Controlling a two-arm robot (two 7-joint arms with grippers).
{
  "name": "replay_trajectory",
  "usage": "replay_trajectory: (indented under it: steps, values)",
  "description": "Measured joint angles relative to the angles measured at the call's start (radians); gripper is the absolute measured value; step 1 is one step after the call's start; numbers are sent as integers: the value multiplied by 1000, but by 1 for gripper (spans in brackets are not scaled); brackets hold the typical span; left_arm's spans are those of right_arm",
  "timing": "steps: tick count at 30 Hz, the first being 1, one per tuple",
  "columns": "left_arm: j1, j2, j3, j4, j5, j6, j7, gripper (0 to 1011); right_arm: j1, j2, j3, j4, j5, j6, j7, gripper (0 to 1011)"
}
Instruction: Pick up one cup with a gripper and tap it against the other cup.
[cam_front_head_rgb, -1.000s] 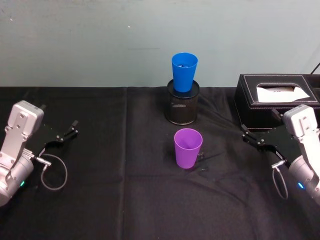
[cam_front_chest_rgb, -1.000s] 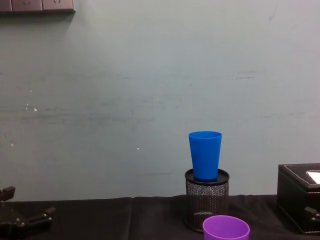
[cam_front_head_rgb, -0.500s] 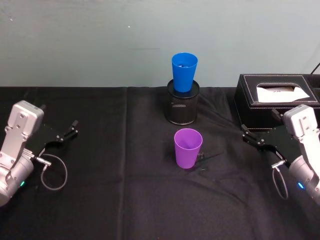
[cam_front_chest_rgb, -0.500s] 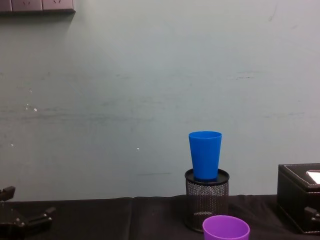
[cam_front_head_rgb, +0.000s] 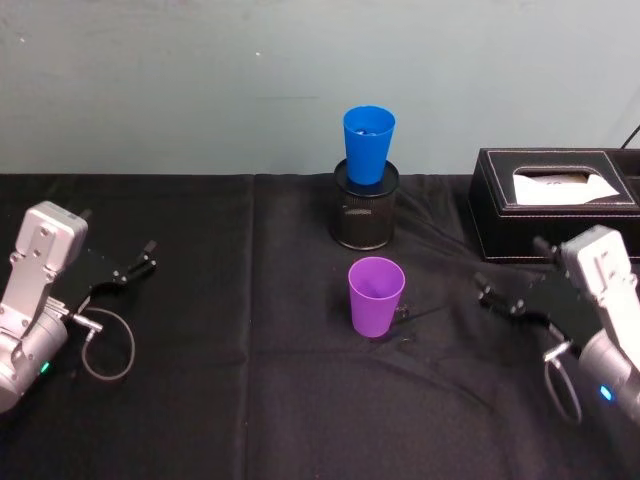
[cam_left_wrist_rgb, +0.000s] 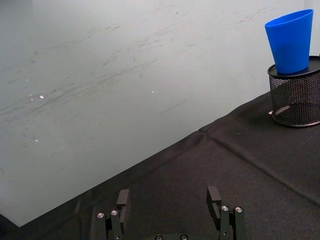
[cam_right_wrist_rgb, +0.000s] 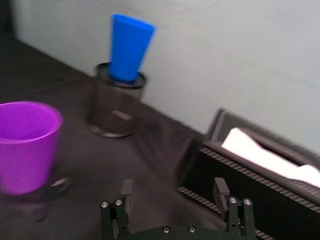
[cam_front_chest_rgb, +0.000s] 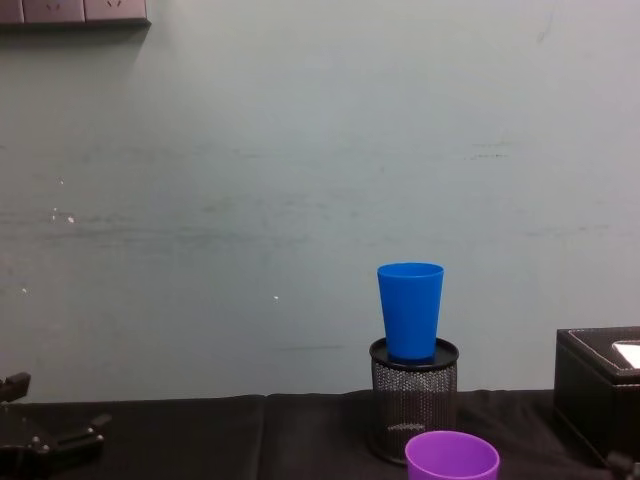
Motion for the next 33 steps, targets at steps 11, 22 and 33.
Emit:
replay_trajectory:
  steps: [11, 22, 33]
  values:
    - [0, 0, 0, 0, 0, 0, 0, 1000, -55, -60, -13, 19, 141, -112, 212, 1004]
    - [0, 0, 0, 0, 0, 0, 0, 1000, 38, -170, -45, 126, 138, -127, 295, 1004]
    - [0, 0, 0, 0, 0, 0, 0, 1000, 135, -262, -60, 242, 114, -108, 338, 1004]
